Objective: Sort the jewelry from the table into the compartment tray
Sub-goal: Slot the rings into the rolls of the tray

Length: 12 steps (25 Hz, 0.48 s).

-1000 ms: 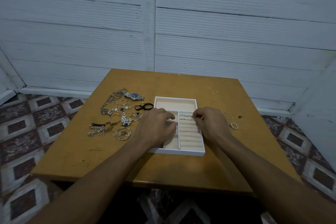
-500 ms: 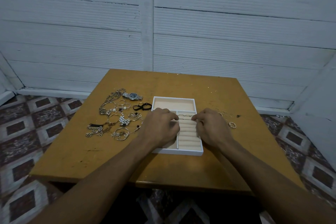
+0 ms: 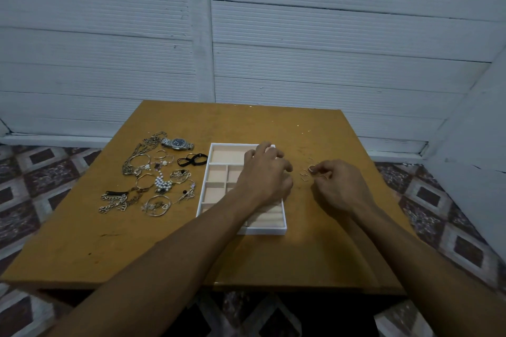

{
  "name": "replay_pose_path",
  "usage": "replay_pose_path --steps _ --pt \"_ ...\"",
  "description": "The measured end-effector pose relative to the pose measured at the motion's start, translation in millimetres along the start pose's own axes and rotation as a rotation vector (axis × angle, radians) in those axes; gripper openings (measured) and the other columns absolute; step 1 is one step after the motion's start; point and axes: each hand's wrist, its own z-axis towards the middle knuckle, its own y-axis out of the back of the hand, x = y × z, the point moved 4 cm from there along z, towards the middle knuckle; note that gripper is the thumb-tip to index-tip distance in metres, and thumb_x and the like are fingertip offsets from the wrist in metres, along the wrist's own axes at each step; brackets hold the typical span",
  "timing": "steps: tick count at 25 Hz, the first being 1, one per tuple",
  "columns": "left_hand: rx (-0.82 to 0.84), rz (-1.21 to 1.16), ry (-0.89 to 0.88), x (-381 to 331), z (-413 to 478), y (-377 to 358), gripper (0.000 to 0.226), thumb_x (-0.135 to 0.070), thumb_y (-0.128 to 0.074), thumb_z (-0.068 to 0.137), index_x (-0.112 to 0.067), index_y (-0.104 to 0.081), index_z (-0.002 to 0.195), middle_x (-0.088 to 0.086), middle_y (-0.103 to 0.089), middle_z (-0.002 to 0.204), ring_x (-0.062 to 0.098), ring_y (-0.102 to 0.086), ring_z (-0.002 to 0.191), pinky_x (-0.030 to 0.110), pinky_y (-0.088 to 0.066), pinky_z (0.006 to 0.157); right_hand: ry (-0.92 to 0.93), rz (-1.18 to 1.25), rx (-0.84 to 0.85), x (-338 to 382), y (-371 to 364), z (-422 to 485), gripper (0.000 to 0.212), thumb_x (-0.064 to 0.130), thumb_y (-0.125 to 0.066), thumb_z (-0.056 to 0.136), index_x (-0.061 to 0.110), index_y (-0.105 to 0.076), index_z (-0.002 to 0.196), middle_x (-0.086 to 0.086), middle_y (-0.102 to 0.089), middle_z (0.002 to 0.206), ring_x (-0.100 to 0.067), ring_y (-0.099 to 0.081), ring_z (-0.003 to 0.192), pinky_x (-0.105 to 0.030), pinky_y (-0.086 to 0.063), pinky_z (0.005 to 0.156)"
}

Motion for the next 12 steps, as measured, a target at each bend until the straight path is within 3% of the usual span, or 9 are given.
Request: replay_pose_path --steps 6,12 --pt "0.213 0.114 0.031 -17.2 26.0 -26.2 0.034 -0.044 -0.053 0.09 -0.027 -0.065 0.117 0.005 -0.038 0.148 0.032 -0.004 0.145 0.055 -0.013 0.11 -0.052 -0.113 0.083 -20.8 1.8 6.9 0.02 0.039 -0.062 0.083 0.028 -0.07 0.098 -0.001 -0.06 0.115 -0.02 -0.053 0.106 -0.042 -0.049 0.09" --pt "0.252 0.186 0.001 -18.2 43.4 -37.9 0.03 -0.02 -0.054 0.092 -0.025 -0.063 0.12 0.007 -0.035 0.149 0.033 -0.003 0.145 0.058 -0.013 0.109 -0.012 -0.143 0.067 -13.3 -4.0 11.4 0.017 0.042 -0.061 0.084 0.031 -0.068 0.095 0.0 -0.06 0.114 -0.023 -0.049 0.108 -0.04 -0.044 0.088"
